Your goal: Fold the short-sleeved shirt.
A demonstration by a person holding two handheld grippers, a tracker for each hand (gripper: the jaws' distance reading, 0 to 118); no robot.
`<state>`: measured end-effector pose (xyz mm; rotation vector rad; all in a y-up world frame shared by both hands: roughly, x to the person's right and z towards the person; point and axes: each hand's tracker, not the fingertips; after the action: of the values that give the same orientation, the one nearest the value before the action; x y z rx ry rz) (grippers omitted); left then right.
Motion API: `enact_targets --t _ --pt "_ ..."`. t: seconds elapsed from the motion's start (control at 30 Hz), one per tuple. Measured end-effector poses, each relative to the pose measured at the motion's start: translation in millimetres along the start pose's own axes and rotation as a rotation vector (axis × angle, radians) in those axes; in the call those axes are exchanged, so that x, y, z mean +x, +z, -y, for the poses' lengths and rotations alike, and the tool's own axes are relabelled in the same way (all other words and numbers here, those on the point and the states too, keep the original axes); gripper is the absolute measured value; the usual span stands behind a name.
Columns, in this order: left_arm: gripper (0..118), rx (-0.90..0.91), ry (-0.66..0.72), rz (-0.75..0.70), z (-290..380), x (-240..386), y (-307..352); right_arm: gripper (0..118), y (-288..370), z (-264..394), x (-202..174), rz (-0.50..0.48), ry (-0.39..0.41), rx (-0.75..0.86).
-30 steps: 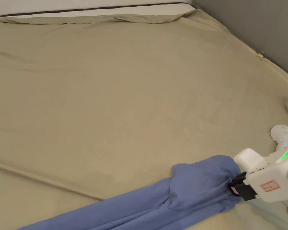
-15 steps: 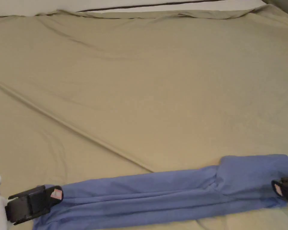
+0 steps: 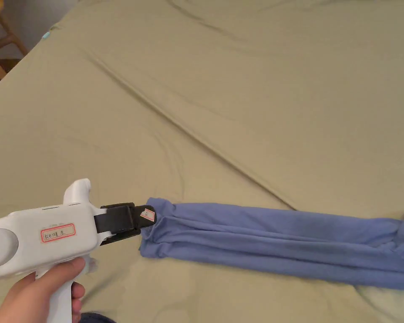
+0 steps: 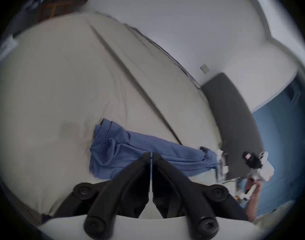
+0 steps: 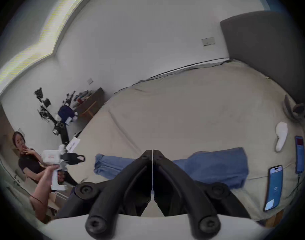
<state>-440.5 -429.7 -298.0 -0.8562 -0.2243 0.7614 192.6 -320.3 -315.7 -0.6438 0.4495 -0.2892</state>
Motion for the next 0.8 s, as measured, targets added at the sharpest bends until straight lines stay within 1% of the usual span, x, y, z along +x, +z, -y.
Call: enact_targets --t 0.1,0.13,0.2,0.23,0.27,0.3,0.33,0.37,0.4,0.43,0.47,0.5,0.53,0.57,0.6,0.63,0.7,0.73,0.77,0.8 --pt "1 -0.113 0.067 0.105 -39 -57 -13 3 2 -3 7 -0.027 -0.001 -0.031" --pt "5 -0.149 0.096 0.119 -47 -69 -19 3 3 -4 8 -0.062 -0.036 -0.036" --pt "111 -0.21 0.136 0.148 -48 -64 -33 3 4 -3 13 -0.075 -0.032 -0.056" --pt "118 -0.225 0.117 0.134 -48 -65 -41 3 5 -3 14 -0.073 -0.029 -0.061" --pt "118 -0.29 0.073 0.112 -46 -66 -55 3 7 -2 15 -0.072 -0.03 -0.067" --pt "118 -0.253 0.054 0.122 -67 -92 -44 3 8 -1 18 -0.069 -0.031 -0.069" --pt "118 -0.292 0.065 0.135 -69 -97 -49 3 8 1 21 -0.07 -0.038 -0.072" --pt "118 -0.339 0.045 0.112 -69 -101 -55 3 6 1 21 -0.083 -0.057 -0.076" --pt "118 -0.374 0.027 0.089 -69 -102 -62 3 5 2 23 -0.1 -0.082 -0.087" --pt "118 -0.399 0.014 0.09 -50 -80 -85 3 3 2 25 -0.11 -0.097 -0.097" --pt "118 -0.384 -0.028 0.118 -41 -63 -93 3 1 3 27 -0.117 -0.103 -0.108" --pt "118 -0.327 -0.09 0.137 -40 -48 -94 3 -1 3 29 -0.12 -0.103 -0.119" --pt "118 -0.302 -0.12 0.155 -37 -39 -98 3 -2 3 30 -0.121 -0.1 -0.127" --pt "118 -0.283 -0.112 0.15 -50 -67 -102 3 -4 3 32 -0.123 -0.1 -0.134" --pt "118 -0.276 -0.067 0.135 -45 -67 -107 3 -5 2 34 -0.126 -0.104 -0.139" --pt "118 -0.268 -0.056 0.133 -41 -63 -111 3 -6 2 36 -0.133 -0.112 -0.143" --pt "118 -0.249 -0.148 0.081 -36 -49 -107 3 -4 0 39 -0.15 -0.122 -0.139" --pt "113 -0.268 -0.144 0.081 -33 -44 -103 3 -2 -1 41 -0.158 -0.124 -0.136" --pt "51 -0.262 -0.127 0.081 -31 -40 -98 3 1 -2 43 -0.164 -0.124 -0.133" --pt "11 -0.244 -0.078 0.008 -29 -35 -96 3 4 -2 45 -0.17 -0.122 -0.131"
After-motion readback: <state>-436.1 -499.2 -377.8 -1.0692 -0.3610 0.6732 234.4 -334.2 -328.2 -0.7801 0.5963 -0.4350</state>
